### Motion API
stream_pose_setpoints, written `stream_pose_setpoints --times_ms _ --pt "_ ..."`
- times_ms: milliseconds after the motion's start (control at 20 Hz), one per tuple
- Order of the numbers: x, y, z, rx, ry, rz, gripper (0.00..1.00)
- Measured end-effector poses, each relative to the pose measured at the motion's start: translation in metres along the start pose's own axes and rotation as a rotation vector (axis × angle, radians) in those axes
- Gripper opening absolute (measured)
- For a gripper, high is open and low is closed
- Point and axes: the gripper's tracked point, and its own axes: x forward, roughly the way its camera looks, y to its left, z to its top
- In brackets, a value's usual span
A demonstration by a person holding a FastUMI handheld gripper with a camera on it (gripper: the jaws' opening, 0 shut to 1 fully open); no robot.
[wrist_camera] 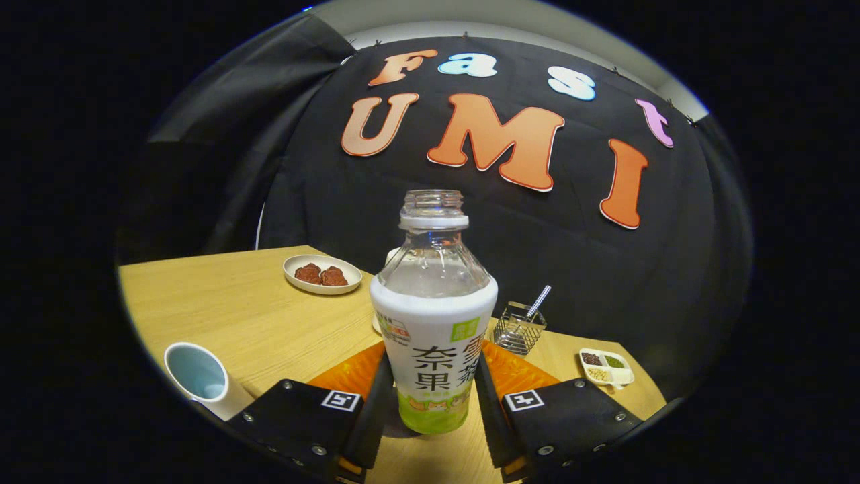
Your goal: Take the bottle from table, then pour the juice into the cup, finally place the bottle on the coaster
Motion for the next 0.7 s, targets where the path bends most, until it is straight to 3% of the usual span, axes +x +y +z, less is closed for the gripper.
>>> stream_pose_setpoints --times_ms 400,700 --pt "0.027 0.006 -0.021 0.261 0.078 0.035 0.63" --pt "0.028 0.012 -0.030 0.232 0.097 0.042 0.64"
